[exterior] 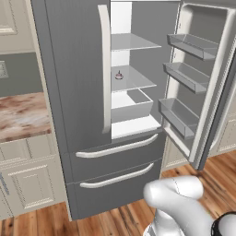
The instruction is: Place the tomato in the correct fridge rack based on whether it is a fruit or vegetable. Finally, close the fridge door.
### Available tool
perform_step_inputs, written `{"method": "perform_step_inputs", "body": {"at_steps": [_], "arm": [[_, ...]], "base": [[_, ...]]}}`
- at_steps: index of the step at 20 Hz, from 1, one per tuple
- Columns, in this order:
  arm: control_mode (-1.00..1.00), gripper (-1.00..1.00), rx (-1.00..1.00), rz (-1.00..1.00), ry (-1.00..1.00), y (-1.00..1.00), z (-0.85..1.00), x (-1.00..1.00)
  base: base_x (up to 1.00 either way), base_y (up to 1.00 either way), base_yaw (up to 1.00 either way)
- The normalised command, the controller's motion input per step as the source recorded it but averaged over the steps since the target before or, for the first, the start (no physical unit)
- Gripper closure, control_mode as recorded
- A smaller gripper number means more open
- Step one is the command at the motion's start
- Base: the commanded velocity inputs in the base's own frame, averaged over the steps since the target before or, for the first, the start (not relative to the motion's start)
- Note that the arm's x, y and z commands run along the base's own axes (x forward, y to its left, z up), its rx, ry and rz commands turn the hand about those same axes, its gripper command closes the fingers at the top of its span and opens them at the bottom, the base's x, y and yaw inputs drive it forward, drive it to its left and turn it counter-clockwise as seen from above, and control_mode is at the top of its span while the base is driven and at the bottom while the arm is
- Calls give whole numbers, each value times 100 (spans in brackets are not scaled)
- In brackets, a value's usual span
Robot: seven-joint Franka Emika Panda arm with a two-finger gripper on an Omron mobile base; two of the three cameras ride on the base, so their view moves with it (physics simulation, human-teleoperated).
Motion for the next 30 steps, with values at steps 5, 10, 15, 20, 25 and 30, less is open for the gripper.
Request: {"method": "perform_step_inputs", "body": {"at_steps": [5, 10, 15, 20, 25, 30], "arm": [[-100, -100, 0, 0, 0, -28, -12, 41], [-100, -100, 0, 0, 0, -25, -19, 39], [-100, -100, 0, 0, 0, -19, -21, 59], [-100, -100, 0, 0, 0, -12, -13, 64], [-100, -100, 0, 4, 0, -2, -2, 58], [-100, -100, 0, 6, 0, 0, 0, 56]], "base": [[0, 0, 0], [0, 0, 0], [0, 0, 0], [0, 0, 0], [0, 0, 0], [0, 0, 0]]}}
